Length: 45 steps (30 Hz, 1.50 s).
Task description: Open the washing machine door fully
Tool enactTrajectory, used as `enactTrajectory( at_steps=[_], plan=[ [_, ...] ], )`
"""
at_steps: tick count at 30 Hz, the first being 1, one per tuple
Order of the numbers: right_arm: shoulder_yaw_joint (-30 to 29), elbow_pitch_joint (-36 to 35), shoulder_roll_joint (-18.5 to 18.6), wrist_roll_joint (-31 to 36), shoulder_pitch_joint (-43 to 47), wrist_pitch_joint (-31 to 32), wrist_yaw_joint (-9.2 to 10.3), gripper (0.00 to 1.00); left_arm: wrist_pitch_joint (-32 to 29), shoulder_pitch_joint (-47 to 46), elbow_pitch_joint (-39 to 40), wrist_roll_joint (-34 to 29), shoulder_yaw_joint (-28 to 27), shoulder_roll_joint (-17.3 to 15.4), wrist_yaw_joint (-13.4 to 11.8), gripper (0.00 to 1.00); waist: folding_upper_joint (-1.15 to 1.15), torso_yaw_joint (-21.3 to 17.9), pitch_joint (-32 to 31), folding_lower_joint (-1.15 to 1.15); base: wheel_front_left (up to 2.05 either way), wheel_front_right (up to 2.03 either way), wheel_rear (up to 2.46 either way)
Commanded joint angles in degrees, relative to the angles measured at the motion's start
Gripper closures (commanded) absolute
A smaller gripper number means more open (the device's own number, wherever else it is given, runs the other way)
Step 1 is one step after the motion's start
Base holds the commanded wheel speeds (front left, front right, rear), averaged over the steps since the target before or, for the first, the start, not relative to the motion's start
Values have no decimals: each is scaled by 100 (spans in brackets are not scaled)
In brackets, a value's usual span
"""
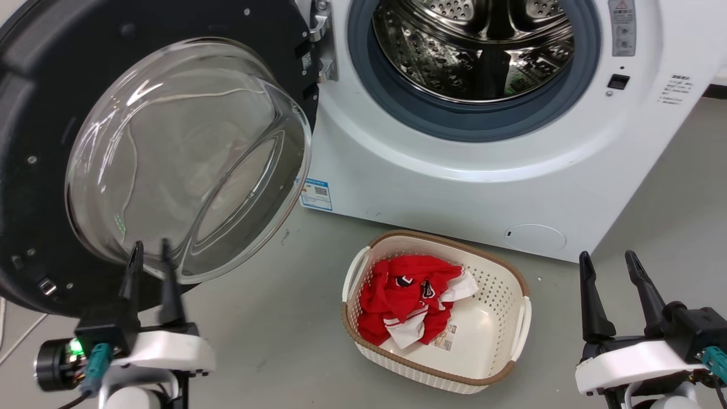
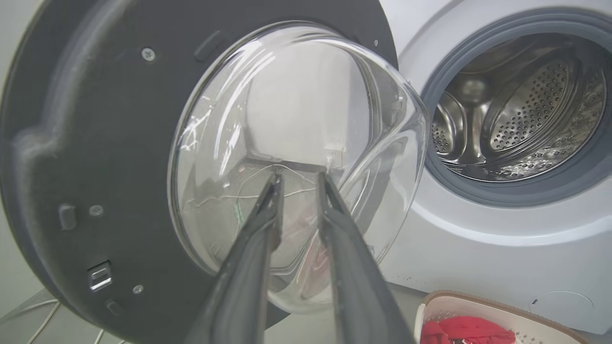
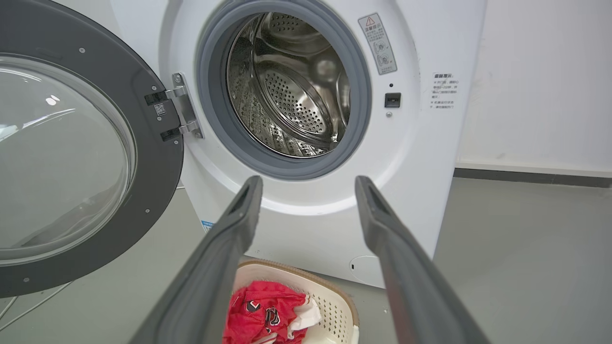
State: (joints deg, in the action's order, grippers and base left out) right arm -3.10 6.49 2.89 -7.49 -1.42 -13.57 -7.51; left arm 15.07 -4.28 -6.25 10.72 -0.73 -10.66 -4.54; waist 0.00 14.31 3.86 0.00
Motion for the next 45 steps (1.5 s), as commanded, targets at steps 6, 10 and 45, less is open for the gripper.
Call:
enactTrajectory(
  at_steps=[6,10,45],
  plan=[
    [-20,-85,-6,77,25,9,4,0,13,-311,-125,-208,381,99,216,0,0,-344,-82,0,0,0,0],
    [-36,-127,-5,130,47,12,4,0,13,-446,-222,-299,587,157,319,0,0,-593,-112,0,0,0,0],
    [3,-99,-6,55,58,-30,4,0,14,-381,-404,-456,588,413,252,0,0,-1176,-85,0,0,0,0]
  ],
)
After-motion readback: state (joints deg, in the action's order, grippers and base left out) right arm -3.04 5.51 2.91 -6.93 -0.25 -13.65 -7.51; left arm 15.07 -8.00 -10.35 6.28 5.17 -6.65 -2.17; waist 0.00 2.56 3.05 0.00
